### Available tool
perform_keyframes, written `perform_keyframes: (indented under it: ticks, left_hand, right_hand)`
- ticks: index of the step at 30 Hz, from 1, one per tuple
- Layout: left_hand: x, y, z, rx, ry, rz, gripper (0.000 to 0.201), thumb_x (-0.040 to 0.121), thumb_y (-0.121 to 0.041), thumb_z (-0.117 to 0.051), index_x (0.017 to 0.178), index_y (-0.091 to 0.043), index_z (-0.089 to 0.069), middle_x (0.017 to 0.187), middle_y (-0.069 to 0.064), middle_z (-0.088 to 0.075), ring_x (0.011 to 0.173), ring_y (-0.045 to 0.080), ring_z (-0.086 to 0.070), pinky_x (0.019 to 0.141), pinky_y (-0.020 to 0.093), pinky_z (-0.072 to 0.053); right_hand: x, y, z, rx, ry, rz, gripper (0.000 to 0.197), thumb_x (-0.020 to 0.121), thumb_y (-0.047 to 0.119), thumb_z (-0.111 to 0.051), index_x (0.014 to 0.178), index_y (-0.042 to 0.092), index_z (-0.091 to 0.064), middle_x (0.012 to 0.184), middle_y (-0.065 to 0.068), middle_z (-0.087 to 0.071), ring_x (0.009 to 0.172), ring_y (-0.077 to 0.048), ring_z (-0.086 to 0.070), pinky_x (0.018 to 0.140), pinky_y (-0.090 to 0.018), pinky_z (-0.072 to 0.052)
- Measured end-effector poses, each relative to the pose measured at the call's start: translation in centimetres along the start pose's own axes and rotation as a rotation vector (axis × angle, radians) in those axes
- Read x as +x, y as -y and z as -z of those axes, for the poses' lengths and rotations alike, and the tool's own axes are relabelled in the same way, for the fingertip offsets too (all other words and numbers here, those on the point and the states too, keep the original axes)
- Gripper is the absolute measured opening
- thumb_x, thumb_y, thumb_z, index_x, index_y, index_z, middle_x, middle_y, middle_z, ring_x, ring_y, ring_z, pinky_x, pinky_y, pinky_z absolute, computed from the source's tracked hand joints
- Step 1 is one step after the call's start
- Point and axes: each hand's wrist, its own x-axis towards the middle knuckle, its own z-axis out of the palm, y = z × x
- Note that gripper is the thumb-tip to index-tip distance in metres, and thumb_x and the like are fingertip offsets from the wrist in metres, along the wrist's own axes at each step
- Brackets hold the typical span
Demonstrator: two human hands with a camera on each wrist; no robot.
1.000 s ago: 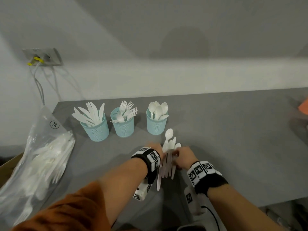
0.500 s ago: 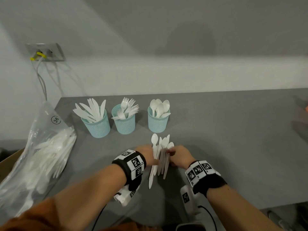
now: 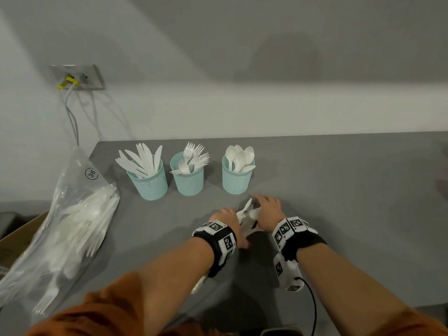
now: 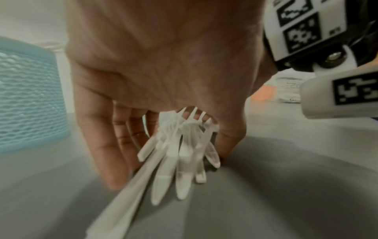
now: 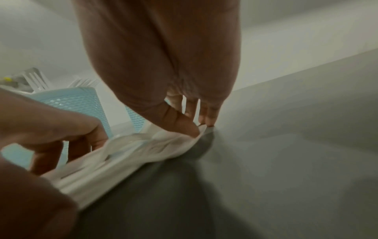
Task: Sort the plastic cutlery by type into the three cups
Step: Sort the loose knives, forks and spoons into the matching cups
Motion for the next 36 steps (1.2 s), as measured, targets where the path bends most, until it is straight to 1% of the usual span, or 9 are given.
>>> perform_keyframes:
  ticks: [3,8,12,15,19,22,26,31,36]
  left_hand:
    - [0.4,0.8,0.0,0.047,0.000,-0.028,0.080,0.067,-0.052,-0.073,0.124,-0.006,-0.041,0.121,0.013,-0.050,0.109,0.028,-0.053,0.088,0.037,-0.047]
    - [1.0,1.5,-0.6,0.047,0.027,-0.034,0.065,0.072,-0.029,-0.074,0.122,-0.005,-0.040,0.124,0.015,-0.050,0.113,0.030,-0.052,0.093,0.042,-0.049]
    - [1.4,1.6,-1.1,0.062,0.038,-0.012,0.057,0.076,-0.021,-0.070,0.123,-0.005,-0.040,0.126,0.015,-0.051,0.116,0.030,-0.053,0.094,0.040,-0.046]
    - [1.5,1.7,-1.5,0.069,0.022,-0.027,0.050,0.083,-0.019,-0.062,0.126,-0.005,-0.041,0.131,0.016,-0.049,0.120,0.032,-0.050,0.100,0.040,-0.042]
    - [1.2,2.0,-2.3,0.156,-0.050,-0.075,0.047,0.089,-0.014,-0.053,0.131,-0.002,-0.038,0.135,0.015,-0.045,0.122,0.032,-0.046,0.101,0.038,-0.037]
    - [1.0,2.0,-2.4,0.107,-0.057,-0.088,0.049,0.088,-0.018,-0.057,0.131,-0.003,-0.037,0.133,0.016,-0.047,0.119,0.034,-0.050,0.099,0.040,-0.039]
    - [0.9,1.9,-2.6,0.041,-0.038,-0.073,0.057,0.084,-0.019,-0.065,0.130,-0.003,-0.036,0.134,0.016,-0.046,0.121,0.033,-0.048,0.101,0.041,-0.040]
    - [0.6,2.0,-3.0,0.062,-0.043,-0.051,0.059,0.083,-0.021,-0.068,0.128,0.000,-0.036,0.132,0.019,-0.046,0.119,0.031,-0.049,0.099,0.039,-0.041]
    - [0.1,2.3,-2.9,0.060,-0.021,-0.075,0.061,0.081,-0.022,-0.069,0.128,0.000,-0.036,0.133,0.019,-0.043,0.121,0.033,-0.044,0.102,0.039,-0.036]
  right_hand:
    - [-0.3,-0.6,0.1,-0.056,0.024,0.030,0.069,0.084,0.020,-0.061,0.145,0.019,-0.028,0.142,-0.009,-0.037,0.132,-0.031,-0.029,0.111,-0.034,-0.023]
    - [-0.8,-0.3,-0.7,-0.056,0.088,0.040,0.058,0.080,0.015,-0.059,0.135,0.027,-0.044,0.128,-0.011,-0.049,0.125,-0.030,-0.037,0.107,-0.034,-0.029]
    - [-1.5,0.5,-1.0,0.066,0.056,0.029,0.052,0.080,0.011,-0.064,0.129,0.016,-0.049,0.126,-0.012,-0.054,0.121,-0.028,-0.048,0.105,-0.034,-0.039]
    - [-1.8,1.0,-1.2,0.094,0.044,0.029,0.054,0.080,0.011,-0.065,0.131,0.011,-0.046,0.127,-0.013,-0.055,0.119,-0.028,-0.051,0.103,-0.035,-0.040]
    - [-2.1,1.1,-1.4,0.110,0.043,0.010,0.055,0.081,0.012,-0.063,0.133,0.017,-0.046,0.132,-0.012,-0.048,0.123,-0.028,-0.046,0.107,-0.035,-0.038]
    - [-2.4,0.8,-1.8,0.082,-0.028,0.017,0.049,0.080,0.021,-0.067,0.126,0.019,-0.050,0.129,-0.010,-0.040,0.125,-0.027,-0.037,0.107,-0.034,-0.034]
    - [-2.8,1.2,-2.0,0.053,-0.032,0.081,0.040,0.079,0.021,-0.067,0.116,0.021,-0.051,0.124,-0.003,-0.049,0.118,-0.024,-0.038,0.101,-0.032,-0.037]
    - [-3.5,1.9,-2.0,0.062,0.063,0.148,0.067,0.074,0.027,-0.072,0.134,0.027,-0.042,0.127,0.000,-0.049,0.122,-0.022,-0.035,0.104,-0.030,-0.033]
    - [-3.8,2.0,-2.1,-0.077,0.128,0.156,0.065,0.075,0.040,-0.069,0.135,0.032,-0.044,0.133,-0.004,-0.041,0.125,-0.028,-0.032,0.109,-0.035,-0.029]
